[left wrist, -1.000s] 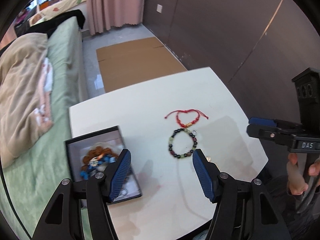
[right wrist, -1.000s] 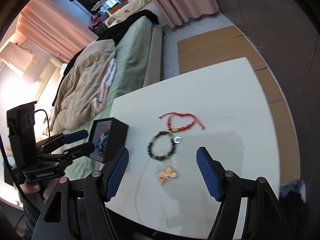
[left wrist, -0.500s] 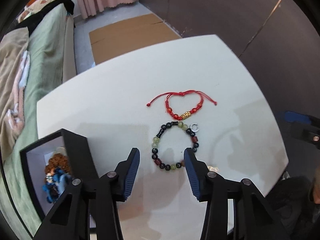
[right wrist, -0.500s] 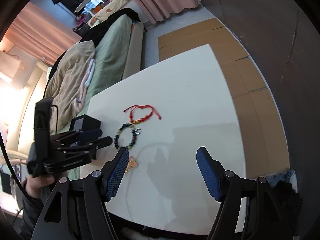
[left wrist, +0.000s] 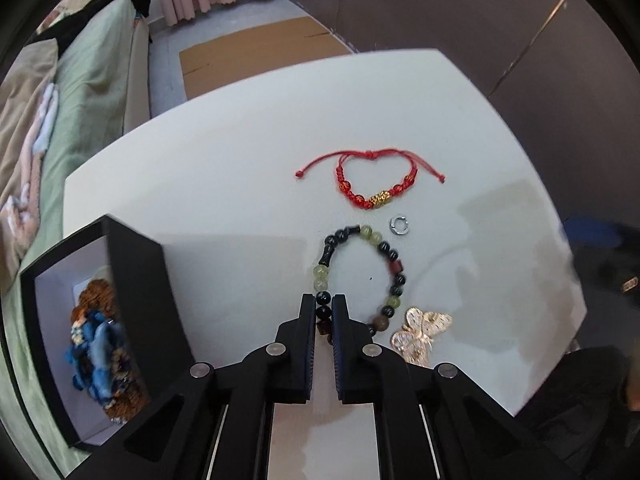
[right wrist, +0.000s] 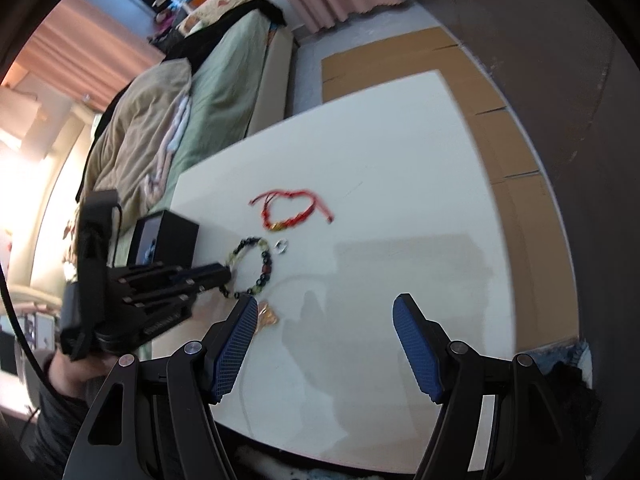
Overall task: Organize jewelry
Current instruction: 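Move the left tool to the green-and-black bead bracelet and grasp it, then carry the bead bracelet to the box with the left tool while the right tool grasps the gold butterfly charm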
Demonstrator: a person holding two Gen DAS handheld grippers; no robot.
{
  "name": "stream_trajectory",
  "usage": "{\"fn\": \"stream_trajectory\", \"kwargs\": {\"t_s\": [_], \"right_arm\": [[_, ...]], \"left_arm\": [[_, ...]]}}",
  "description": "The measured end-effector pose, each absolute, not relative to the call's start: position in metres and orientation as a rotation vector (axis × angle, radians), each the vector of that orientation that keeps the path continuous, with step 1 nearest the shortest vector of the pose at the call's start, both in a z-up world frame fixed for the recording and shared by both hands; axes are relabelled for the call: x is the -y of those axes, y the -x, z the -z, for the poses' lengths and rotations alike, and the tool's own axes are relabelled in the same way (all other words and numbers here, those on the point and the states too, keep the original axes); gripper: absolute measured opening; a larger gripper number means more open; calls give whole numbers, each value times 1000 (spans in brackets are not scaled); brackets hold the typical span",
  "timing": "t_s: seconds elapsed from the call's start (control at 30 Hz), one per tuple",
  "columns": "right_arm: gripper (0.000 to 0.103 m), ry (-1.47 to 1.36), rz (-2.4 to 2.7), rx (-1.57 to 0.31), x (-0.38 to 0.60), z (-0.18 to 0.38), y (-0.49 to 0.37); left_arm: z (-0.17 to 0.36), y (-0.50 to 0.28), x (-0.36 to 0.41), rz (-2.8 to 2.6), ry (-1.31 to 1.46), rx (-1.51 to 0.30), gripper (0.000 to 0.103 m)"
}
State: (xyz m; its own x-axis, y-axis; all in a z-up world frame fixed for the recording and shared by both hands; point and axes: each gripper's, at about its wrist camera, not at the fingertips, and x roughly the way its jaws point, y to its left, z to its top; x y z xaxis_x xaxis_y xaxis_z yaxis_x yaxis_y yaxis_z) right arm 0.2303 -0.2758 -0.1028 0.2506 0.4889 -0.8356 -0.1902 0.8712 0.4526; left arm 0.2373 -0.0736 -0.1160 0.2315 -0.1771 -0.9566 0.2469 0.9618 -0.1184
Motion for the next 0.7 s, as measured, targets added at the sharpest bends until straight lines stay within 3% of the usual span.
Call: {"fn": "stream_trajectory", "kwargs": {"t_s": [0.7], "right_arm": [[70, 41, -556, -1319, 172, 139, -214]], "left_arm": [[40, -214, 14, 286, 26, -1163, 7]]}}
